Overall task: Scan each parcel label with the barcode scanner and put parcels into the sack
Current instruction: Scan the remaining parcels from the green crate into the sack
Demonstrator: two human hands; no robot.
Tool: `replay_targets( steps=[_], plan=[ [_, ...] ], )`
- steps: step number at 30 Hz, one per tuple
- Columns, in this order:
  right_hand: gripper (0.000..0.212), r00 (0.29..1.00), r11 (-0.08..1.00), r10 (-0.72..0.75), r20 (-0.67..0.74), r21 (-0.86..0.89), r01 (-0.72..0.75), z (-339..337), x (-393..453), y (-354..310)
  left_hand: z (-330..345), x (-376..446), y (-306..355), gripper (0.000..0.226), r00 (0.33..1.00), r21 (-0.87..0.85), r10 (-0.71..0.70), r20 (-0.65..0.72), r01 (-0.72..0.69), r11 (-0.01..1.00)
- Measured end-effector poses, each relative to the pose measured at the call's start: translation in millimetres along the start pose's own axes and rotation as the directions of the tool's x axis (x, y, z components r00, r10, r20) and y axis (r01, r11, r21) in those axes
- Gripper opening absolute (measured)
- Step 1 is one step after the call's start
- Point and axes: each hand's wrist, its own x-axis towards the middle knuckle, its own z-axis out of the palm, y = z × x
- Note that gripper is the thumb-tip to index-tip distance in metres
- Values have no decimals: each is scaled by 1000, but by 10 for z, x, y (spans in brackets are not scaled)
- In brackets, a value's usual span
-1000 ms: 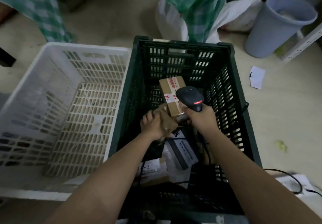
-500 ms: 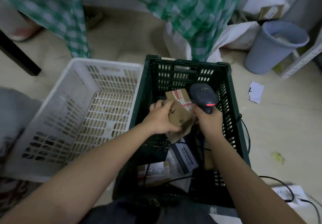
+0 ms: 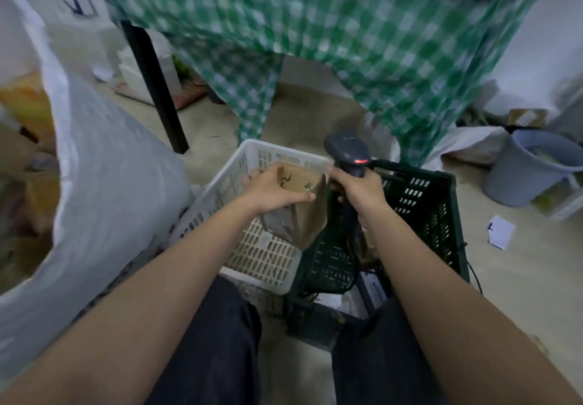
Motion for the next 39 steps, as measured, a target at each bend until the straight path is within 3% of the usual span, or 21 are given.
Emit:
replay_targets(
  steps=[3,6,10,12,15,18,22,27,30,35,39],
  plan=[
    [23,996,994,52,66,-100,-45,173,-93,179,1,-79,-211,121,997,26,-62,41,61,998],
    [21,995,980,101,17,-174,-96,223,-67,459,117,-86,-391,116,991,3,-49,121,49,999],
    [21,987,976,153,-53,-148,-159,174,46,696,181,-74,-561,100,955,-131,81,287,-45,990],
    [19,984,980,171,-52,-92,-176,148,117,716,154,-8,-632,95,943,-169,128,307,-79,983],
    [26,990,988,128,-57,-80,-132,129,196,704,136,104,-692,83,959,-272,133,249,-62,960],
    [19,993,993,107,-42,-43,-108,107,229,701,203,220,-690,70,984,-277,86,156,-40,960],
    [21,980,981,187,-62,54,-184,54,304,723,290,298,-569,58,999,-376,25,37,-9,927],
    [40,962,960,265,-68,107,-257,56,430,630,358,337,-409,53,996,-525,-29,-81,-18,851],
    [29,960,955,278,-15,111,-275,25,453,571,326,317,-373,57,1000,-590,9,14,1,807],
    [22,962,963,266,-63,69,-262,-75,479,606,326,289,-466,80,950,-499,85,302,82,863],
    [23,947,948,318,-50,1,-318,-144,443,747,373,302,-541,84,905,-414,55,422,138,900]
  ],
)
